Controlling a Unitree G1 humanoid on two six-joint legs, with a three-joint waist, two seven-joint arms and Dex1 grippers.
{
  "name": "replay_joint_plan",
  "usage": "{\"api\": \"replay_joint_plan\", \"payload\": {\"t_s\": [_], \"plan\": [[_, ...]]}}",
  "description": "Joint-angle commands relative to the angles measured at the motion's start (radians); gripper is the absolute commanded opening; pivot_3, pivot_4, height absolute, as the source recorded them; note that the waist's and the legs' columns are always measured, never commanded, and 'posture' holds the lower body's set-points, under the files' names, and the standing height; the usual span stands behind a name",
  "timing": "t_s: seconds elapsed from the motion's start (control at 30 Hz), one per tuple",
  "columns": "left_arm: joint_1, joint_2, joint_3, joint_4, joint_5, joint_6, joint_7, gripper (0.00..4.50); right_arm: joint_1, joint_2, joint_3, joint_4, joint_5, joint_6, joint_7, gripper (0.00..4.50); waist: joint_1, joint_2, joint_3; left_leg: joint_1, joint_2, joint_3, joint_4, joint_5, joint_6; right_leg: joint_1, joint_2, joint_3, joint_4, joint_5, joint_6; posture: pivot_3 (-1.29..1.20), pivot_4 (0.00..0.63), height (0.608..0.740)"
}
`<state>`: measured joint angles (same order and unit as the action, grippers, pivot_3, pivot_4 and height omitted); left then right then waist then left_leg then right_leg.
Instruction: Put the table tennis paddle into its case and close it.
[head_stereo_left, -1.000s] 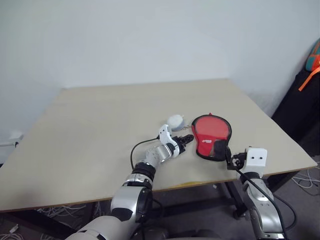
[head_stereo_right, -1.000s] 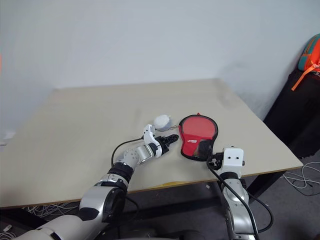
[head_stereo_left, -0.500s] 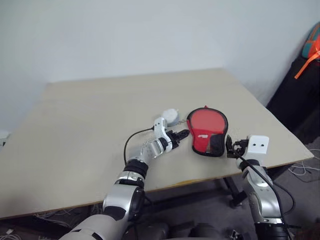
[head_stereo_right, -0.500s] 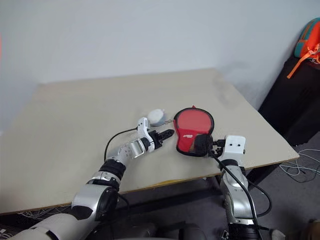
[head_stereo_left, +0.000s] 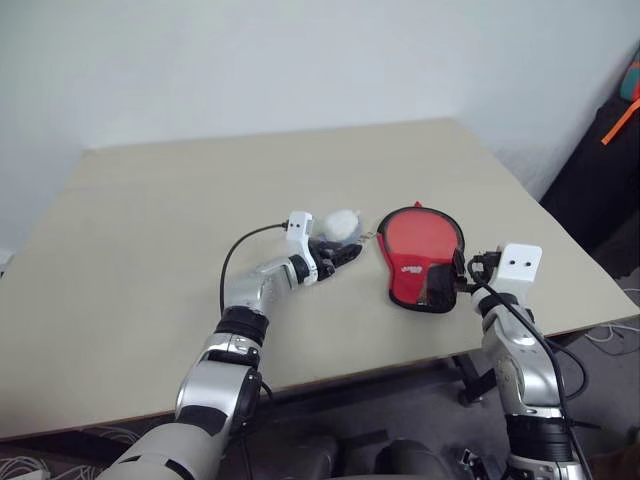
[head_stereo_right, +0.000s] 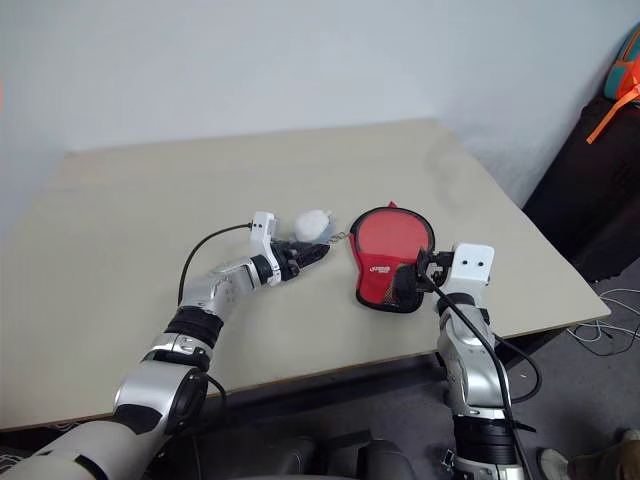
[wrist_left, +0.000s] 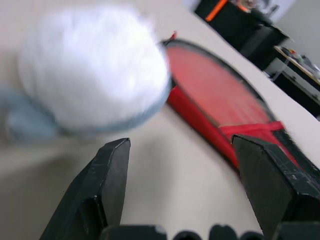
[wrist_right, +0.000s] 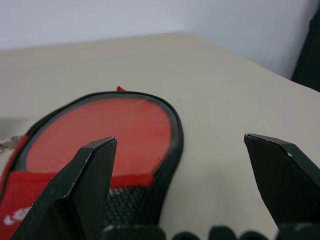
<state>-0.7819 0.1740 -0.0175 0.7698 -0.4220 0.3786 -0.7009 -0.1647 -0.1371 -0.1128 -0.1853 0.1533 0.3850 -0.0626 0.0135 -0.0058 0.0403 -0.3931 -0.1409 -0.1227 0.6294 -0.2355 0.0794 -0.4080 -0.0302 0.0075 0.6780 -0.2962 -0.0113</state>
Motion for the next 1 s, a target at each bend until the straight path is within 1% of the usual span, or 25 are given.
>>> {"api": "replay_joint_plan", "payload": {"t_s": [0.03, 0.17, 0.23, 0.27, 0.37, 0.5, 0.63, 0.77, 0.9, 1.0], "plan": [[-0.088, 0.263, -0.196, -0.307, 0.144, -0.39, -0.616, 3.46, -0.128, -0.003, 0.06, -0.103, 0.184, 0.24, 0.165, 4.45, 0.0, 0.0, 0.0, 0.0, 0.0, 0.001, 0.0, 0.0, 0.0, 0.0, 0.0, 0.001, 0.0, 0.0, 0.0, 0.0, 0.0, 0.74], [-0.057, 0.313, -0.181, -0.317, 0.124, -0.407, -0.684, 3.46, -0.12, -0.022, 0.122, -0.117, 0.194, 0.297, 0.221, 4.45, -0.001, 0.0, 0.0, 0.0, -0.001, 0.003, 0.0, 0.001, 0.001, 0.0, 0.0, 0.003, 0.0, 0.002, -0.001, 0.0, 0.0, 0.74], [-0.041, 0.338, -0.179, -0.314, 0.12, -0.423, -0.722, 3.46, -0.123, -0.028, 0.136, -0.104, 0.189, 0.347, 0.228, 4.45, -0.035, 0.001, 0.001, 0.0, 0.0, 0.007, 0.0, 0.002, 0.0, -0.001, 0.0, 0.006, 0.002, 0.004, -0.004, 0.0, 0.0, 0.74], [-0.03, 0.352, -0.175, -0.291, 0.129, -0.462, -0.737, 3.46, -0.126, -0.033, 0.141, -0.103, 0.194, 0.361, 0.239, 4.45, -0.038, 0.001, 0.001, 0.0, 0.001, 0.008, -0.001, 0.003, 0.0, -0.001, 0.001, 0.006, 0.002, 0.005, -0.006, 0.0, 0.0, 0.74], [-0.012, 0.374, -0.165, -0.229, 0.154, -0.558, -0.756, 3.46, -0.132, -0.048, 0.143, -0.11, 0.2, 0.377, 0.264, 4.45, -0.025, 0.002, 0.002, 0.0, 0.003, 0.003, -0.002, 0.004, -0.001, -0.001, 0.002, 0.003, 0.002, 0.005, -0.006, 0.0, 0.0, 0.74], [0.015, 0.366, -0.142, -0.195, 0.15, -0.534, -0.746, 3.46, -0.14, -0.064, 0.128, -0.087, 0.203, 0.38, 0.287, 4.45, -0.006, 0.002, 0.002, 0.0, 0.002, 0.003, 0.002, 0.005, -0.001, -0.001, 0.003, 0.003, 0.001, 0.006, -0.007, 0.0, 0.0, 0.74], [0.085, 0.395, -0.155, -0.198, 0.174, -0.55, -0.774, 3.46, -0.162, -0.088, 0.143, -0.091, 0.194, 0.416, 0.303, 4.45, -0.004, 0.002, 0.002, -0.001, 0.001, 0.005, 0.003, 0.007, 0.003, 0.0, 0.002, 0.005, 0.0, 0.011, -0.002, 0.0, 0.0, 0.74], [0.139, 0.409, -0.161, -0.193, 0.199, -0.558, -0.782, 3.46, -0.194, -0.117, 0.211, -0.074, 0.157, 0.466, 0.319, 4.45, -0.008, 0.002, 0.002, 0.0, 0.001, 0.006, 0.003, 0.01, 0.004, -0.001, 0.002, 0.005, 0.0, 0.014, -0.003, 0.0, 0.0, 0.74], [0.153, 0.384, -0.169, -0.194, 0.22, -0.562, -0.747, 3.46, -0.238, -0.111, 0.284, 0.001, 0.105, 0.508, 0.304, 4.45, -0.006, 0.002, 0.002, 0.0, 0.001, 0.006, 0.003, 0.013, 0.003, -0.001, 0.002, 0.004, 0.001, 0.016, -0.005, 0.0, 0.0, 0.74], [0.155, 0.36, -0.173, -0.239, 0.222, -0.533, -0.723, 3.46, -0.265, -0.11, 0.328, 0.063, 0.065, 0.535, 0.294, 4.45, -0.002, 0.002, 0.002, -0.001, 0.001, 0.006, 0.003, 0.014, 0.004, 0.0, 0.002, 0.004, 0.001, 0.018, -0.004, 0.0, 0.0, 0.74]]}}
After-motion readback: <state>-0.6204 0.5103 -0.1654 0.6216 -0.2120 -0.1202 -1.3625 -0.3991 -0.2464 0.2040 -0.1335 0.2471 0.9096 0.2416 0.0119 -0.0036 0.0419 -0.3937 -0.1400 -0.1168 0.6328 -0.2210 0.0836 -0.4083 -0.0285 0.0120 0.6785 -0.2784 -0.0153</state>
